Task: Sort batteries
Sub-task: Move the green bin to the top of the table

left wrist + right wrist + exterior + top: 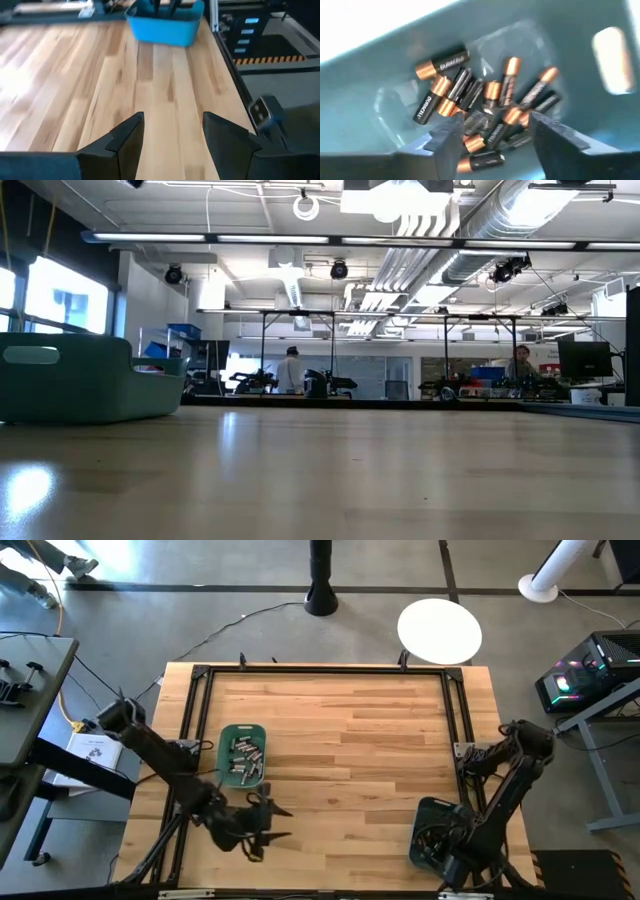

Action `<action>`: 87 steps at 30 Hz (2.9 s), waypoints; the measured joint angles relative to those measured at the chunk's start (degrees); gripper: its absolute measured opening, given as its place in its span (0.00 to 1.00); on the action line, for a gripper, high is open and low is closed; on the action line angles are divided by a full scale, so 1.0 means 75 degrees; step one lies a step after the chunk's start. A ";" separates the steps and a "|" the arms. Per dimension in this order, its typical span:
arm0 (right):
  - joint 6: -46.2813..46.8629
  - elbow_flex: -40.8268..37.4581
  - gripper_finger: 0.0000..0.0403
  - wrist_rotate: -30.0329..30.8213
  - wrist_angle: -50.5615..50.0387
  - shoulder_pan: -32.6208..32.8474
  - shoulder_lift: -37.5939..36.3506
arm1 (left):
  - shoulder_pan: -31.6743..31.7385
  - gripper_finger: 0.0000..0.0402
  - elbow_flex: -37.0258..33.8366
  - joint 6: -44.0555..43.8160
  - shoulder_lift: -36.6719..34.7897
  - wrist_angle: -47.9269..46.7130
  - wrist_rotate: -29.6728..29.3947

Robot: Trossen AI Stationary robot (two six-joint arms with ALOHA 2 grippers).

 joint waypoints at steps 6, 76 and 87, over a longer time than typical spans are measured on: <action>-0.0264 0.1436 0.60 0.2336 -0.1385 0.0151 -0.0138 | -0.0558 0.49 0.0003 -0.1758 -0.0972 -0.2518 0.0106; -0.4533 0.2211 0.60 0.4792 0.0506 -0.1254 -0.0115 | 0.7595 0.00 -0.1918 0.6009 -0.0304 -0.0060 0.4396; -0.4857 0.2208 0.60 0.4621 0.0478 -0.1587 -0.0112 | 0.8489 0.00 -0.1090 0.6846 0.1273 0.0410 0.4548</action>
